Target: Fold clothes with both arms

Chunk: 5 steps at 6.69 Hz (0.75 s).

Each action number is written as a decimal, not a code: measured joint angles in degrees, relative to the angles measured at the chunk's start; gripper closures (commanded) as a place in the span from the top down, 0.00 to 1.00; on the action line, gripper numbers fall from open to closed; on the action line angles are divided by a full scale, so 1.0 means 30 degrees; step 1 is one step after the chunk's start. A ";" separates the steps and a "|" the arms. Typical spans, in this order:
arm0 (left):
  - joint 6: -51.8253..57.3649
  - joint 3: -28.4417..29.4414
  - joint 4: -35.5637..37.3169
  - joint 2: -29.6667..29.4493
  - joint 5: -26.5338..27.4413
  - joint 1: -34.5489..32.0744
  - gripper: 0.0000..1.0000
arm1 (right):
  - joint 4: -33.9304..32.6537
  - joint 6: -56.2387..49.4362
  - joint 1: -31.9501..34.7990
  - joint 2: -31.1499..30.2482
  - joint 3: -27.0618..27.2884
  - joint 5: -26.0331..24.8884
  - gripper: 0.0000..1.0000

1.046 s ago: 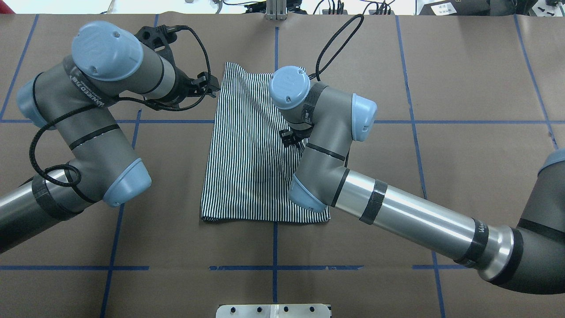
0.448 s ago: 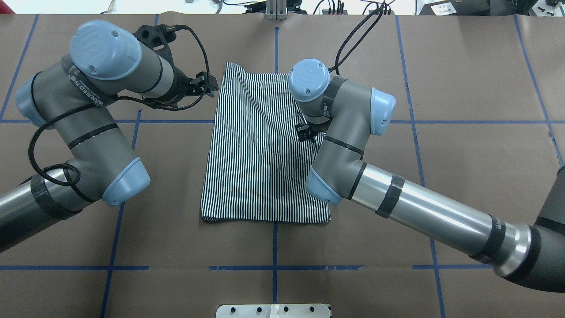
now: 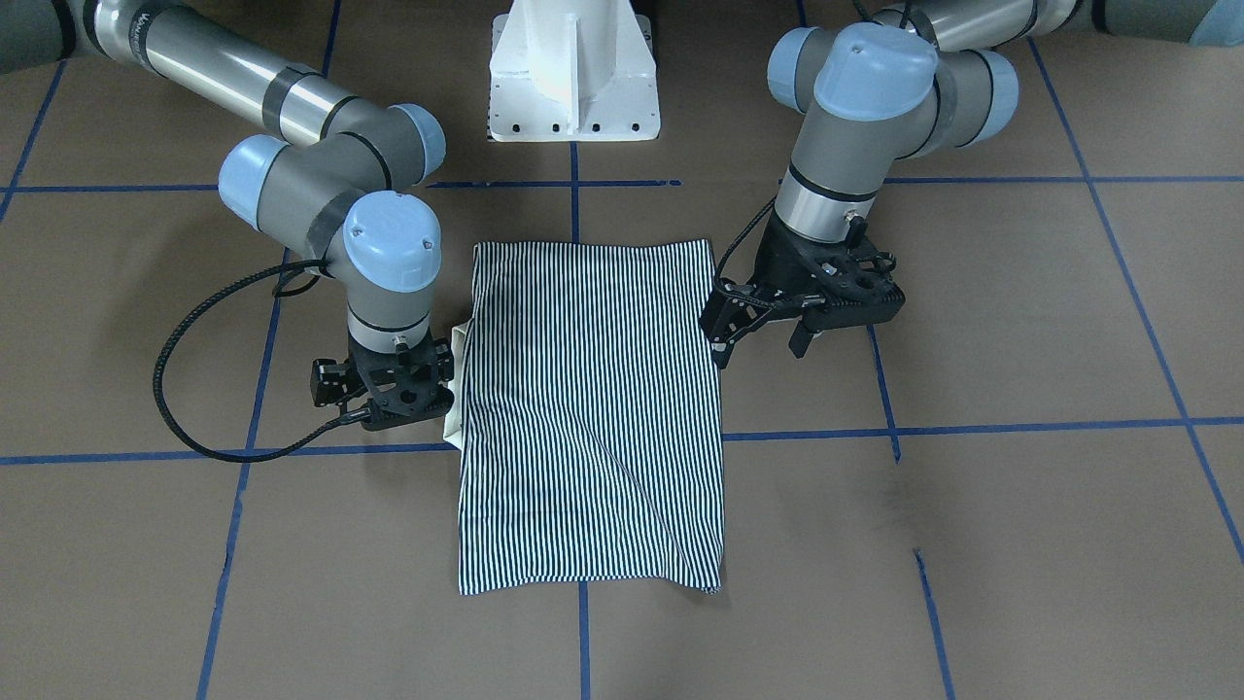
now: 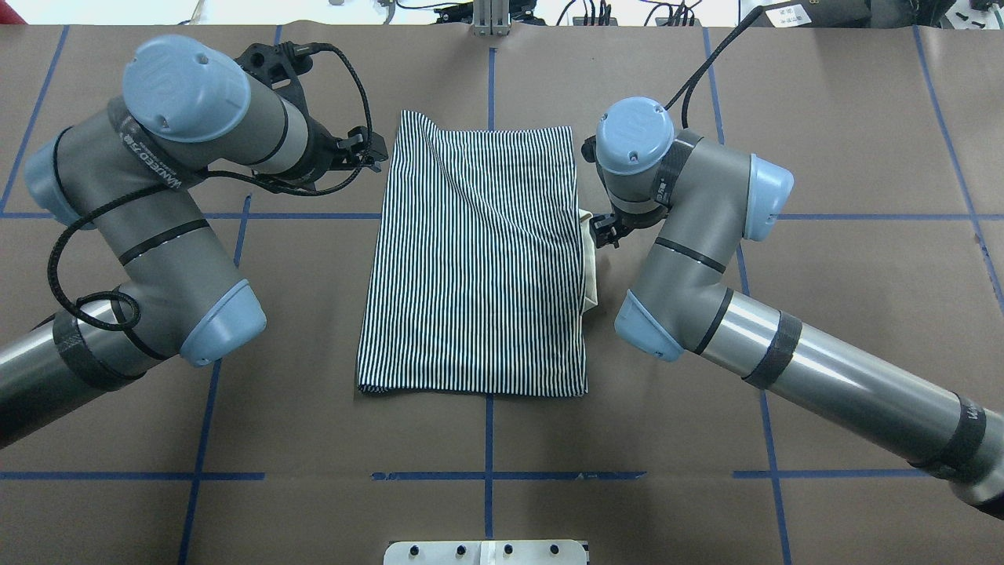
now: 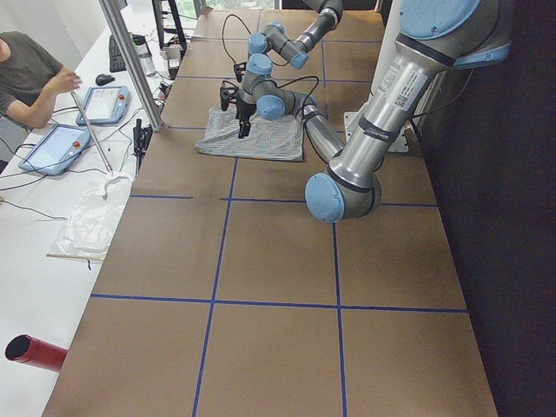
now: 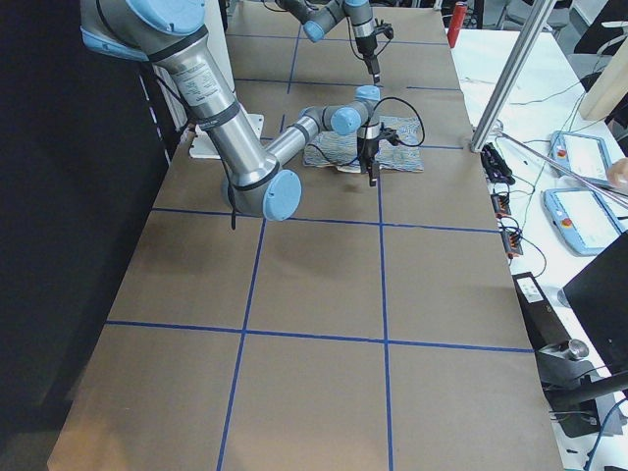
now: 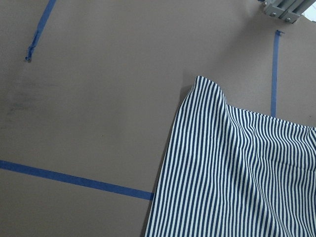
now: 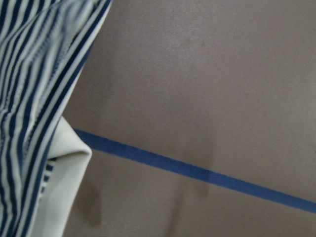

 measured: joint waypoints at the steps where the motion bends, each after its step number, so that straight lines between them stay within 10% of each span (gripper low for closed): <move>1: 0.0032 -0.0124 -0.0001 0.0151 -0.0008 0.0002 1.00 | -0.0159 -0.0077 0.0130 0.0921 -0.0585 -0.0036 1.00; 5: 0.0773 -0.1670 0.0018 0.2351 -0.0346 0.0075 1.00 | 0.0603 0.0835 0.0424 0.2766 -0.1027 0.1827 1.00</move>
